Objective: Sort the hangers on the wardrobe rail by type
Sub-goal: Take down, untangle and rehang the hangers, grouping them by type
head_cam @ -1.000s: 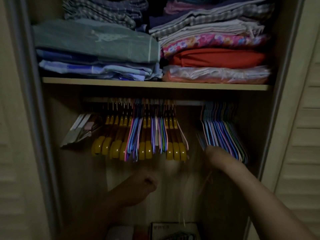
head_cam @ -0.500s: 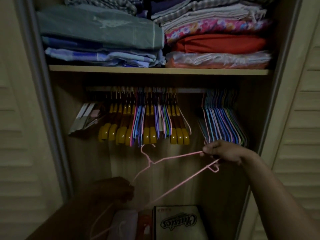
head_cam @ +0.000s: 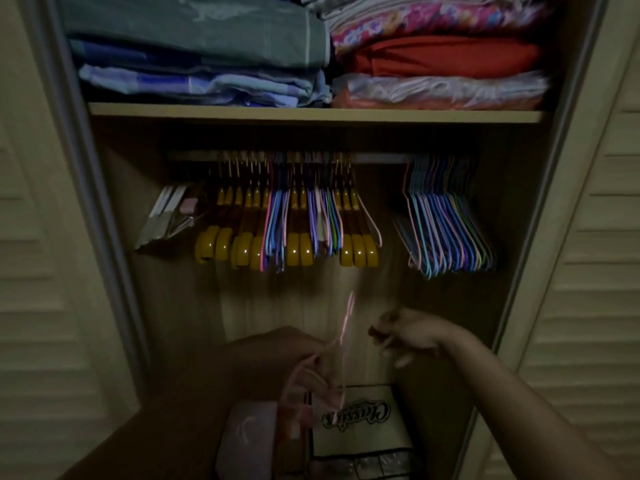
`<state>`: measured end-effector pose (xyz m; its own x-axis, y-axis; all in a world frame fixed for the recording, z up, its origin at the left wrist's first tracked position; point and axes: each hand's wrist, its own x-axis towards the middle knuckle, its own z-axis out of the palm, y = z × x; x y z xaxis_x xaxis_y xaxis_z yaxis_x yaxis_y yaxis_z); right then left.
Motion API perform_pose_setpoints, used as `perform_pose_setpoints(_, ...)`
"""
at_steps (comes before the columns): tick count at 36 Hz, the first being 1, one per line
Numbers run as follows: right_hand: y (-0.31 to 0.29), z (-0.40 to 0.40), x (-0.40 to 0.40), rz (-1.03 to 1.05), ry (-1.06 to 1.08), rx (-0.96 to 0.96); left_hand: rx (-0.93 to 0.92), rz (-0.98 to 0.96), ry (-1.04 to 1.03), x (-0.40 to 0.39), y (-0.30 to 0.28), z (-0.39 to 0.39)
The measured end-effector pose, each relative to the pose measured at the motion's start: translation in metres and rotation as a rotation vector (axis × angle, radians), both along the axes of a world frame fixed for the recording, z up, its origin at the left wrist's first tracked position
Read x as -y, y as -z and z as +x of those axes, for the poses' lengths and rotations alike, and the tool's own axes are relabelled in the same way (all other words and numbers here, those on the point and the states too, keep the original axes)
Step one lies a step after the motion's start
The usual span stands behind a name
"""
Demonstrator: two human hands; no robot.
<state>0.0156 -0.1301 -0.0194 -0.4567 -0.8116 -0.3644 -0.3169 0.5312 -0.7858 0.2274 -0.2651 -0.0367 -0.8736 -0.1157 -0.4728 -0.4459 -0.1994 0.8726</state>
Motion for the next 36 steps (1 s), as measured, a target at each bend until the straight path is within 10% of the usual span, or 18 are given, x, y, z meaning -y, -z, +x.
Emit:
perform_pose_setpoints(25, -0.097, 0.013, -0.109, -0.222, 0.078, -0.119, -0.31, -0.176, -0.379, -0.113, -0.09, -0.149)
perform_pose_setpoints(36, -0.065, -0.005, -0.068, -0.41, 0.128, -1.085, -0.425, -0.598, -0.423, -0.089, -0.116, -0.155)
